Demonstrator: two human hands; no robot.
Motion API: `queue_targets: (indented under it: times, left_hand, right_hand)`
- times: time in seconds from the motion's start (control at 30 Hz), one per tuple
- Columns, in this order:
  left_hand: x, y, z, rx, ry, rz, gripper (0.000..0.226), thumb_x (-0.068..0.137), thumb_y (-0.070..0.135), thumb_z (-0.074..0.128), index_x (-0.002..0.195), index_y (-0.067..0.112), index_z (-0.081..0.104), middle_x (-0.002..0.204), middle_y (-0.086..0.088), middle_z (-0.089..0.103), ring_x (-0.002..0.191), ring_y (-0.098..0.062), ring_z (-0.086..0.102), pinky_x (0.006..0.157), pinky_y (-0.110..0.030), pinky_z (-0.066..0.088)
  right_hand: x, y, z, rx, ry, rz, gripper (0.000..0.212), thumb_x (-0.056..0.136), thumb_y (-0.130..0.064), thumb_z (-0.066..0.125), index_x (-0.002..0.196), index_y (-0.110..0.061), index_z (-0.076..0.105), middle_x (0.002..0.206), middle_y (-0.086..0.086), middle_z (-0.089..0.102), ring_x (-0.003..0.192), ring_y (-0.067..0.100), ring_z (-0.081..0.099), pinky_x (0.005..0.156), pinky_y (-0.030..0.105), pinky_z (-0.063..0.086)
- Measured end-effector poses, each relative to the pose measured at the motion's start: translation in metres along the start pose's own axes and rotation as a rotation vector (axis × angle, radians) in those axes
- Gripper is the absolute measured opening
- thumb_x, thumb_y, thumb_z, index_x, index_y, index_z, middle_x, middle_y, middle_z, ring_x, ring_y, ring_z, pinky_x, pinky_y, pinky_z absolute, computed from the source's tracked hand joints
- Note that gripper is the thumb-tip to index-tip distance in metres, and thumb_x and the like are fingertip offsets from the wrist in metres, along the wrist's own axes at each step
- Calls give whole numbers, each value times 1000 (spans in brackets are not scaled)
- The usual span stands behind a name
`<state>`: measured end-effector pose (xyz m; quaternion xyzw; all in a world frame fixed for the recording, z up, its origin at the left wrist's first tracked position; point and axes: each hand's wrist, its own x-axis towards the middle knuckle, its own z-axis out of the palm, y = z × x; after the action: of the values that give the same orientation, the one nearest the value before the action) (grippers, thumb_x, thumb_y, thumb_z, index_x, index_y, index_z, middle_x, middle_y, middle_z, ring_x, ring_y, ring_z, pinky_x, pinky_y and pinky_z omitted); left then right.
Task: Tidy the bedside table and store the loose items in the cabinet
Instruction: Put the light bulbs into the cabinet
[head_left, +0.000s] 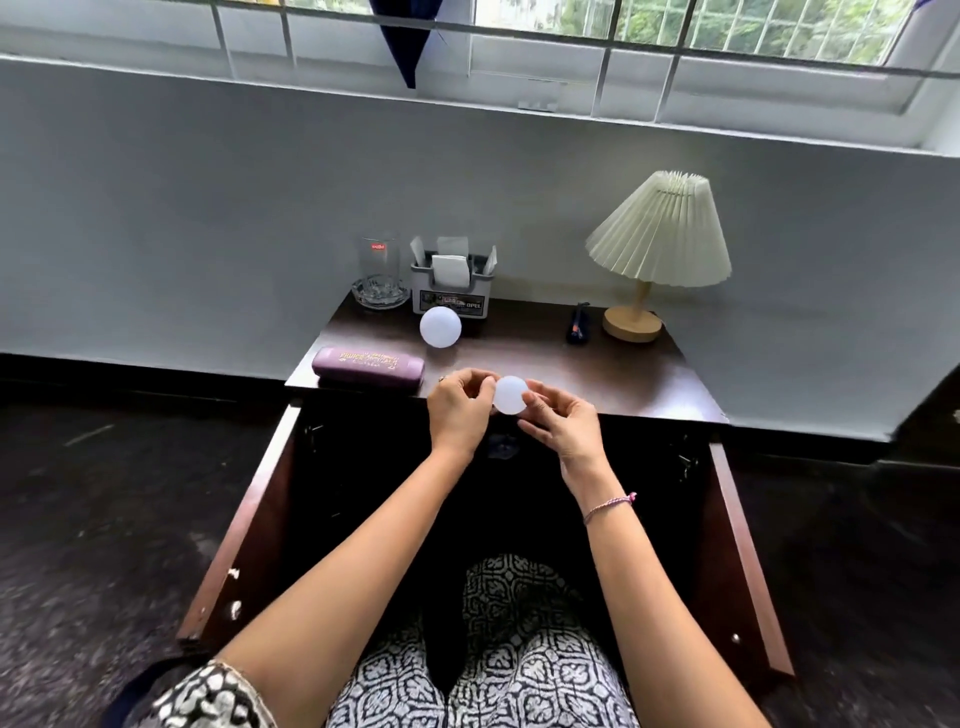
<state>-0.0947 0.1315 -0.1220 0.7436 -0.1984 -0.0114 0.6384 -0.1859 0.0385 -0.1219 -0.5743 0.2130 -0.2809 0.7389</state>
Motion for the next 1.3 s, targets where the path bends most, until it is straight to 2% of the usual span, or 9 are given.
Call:
queue_targets:
  times: [0.1, 0.43, 0.6, 0.73, 0.87, 0.93, 1.03, 1.17, 1.3]
  left_hand:
    - [-13, -11, -7, -2, 11, -25, 10, 84, 17, 63, 81, 15, 72, 83, -8, 73, 67, -20, 70, 70, -40, 60]
    - [-19, -55, -13, -10, -41, -100, 13, 82, 12, 64, 75, 20, 71, 78, -2, 72, 75, -21, 71, 68, -36, 61]
    - [-13, -85, -9, 22, -69, -192, 19, 81, 3, 57, 84, 14, 72, 84, -6, 73, 77, -20, 72, 79, -40, 59]
    - [-11, -105, -5, 27, -136, -244, 27, 80, -4, 51, 95, 5, 72, 94, -13, 73, 86, -23, 71, 84, -42, 57]
    - [-5, -124, 0, 8, -163, -347, 29, 77, -1, 53, 92, 12, 74, 95, -13, 74, 86, -22, 70, 81, -41, 58]
    - [0, -132, 3, 31, -169, -403, 23, 77, 9, 56, 89, 16, 75, 91, -9, 74, 83, -21, 71, 80, -42, 58]
    - [8, -141, 8, 75, -174, -453, 24, 81, 4, 55, 88, 16, 74, 91, -10, 74, 84, -22, 70, 81, -43, 58]
    - [17, -149, 9, 122, -190, -431, 24, 82, 2, 54, 95, 6, 73, 98, -14, 73, 93, -24, 69, 87, -43, 55]
    - [20, -149, 11, 129, -186, -387, 26, 80, 3, 53, 97, 5, 73, 98, -13, 73, 94, -21, 68, 89, -39, 55]
  right_hand:
    - [-11, 13, -3, 17, -33, 15, 27, 81, -11, 69, 107, -4, 66, 93, 6, 70, 83, 13, 66, 67, 18, 57]
    - [-7, 61, -9, 36, -41, 71, 22, 72, -15, 78, 93, -16, 72, 96, 2, 74, 92, 14, 70, 70, 20, 55]
    - [7, 88, -10, -6, -10, 81, 17, 74, -9, 77, 88, -17, 72, 92, 3, 74, 89, 14, 71, 72, 19, 56]
    - [20, 115, -11, -73, 16, 92, 19, 76, -6, 74, 90, -19, 72, 95, 3, 73, 90, 11, 70, 76, 18, 55]
    - [38, 144, -10, -199, 92, 129, 22, 76, -3, 72, 94, -15, 70, 99, 7, 72, 82, 5, 67, 74, 13, 52]
    - [47, 156, -7, -270, 126, 163, 22, 77, -1, 70, 93, -16, 69, 103, 10, 71, 82, 9, 66, 77, 18, 51]
    - [56, 167, -6, -325, 132, 186, 24, 78, 1, 68, 92, -19, 68, 107, 12, 70, 86, 13, 64, 81, 23, 50]
    - [64, 172, -5, -333, 105, 175, 28, 79, 2, 67, 105, -8, 68, 111, 9, 68, 88, 11, 63, 70, 7, 48]
    - [67, 175, 1, -293, 110, 187, 33, 79, 2, 66, 110, -9, 65, 107, 4, 67, 92, 11, 63, 77, 14, 47]
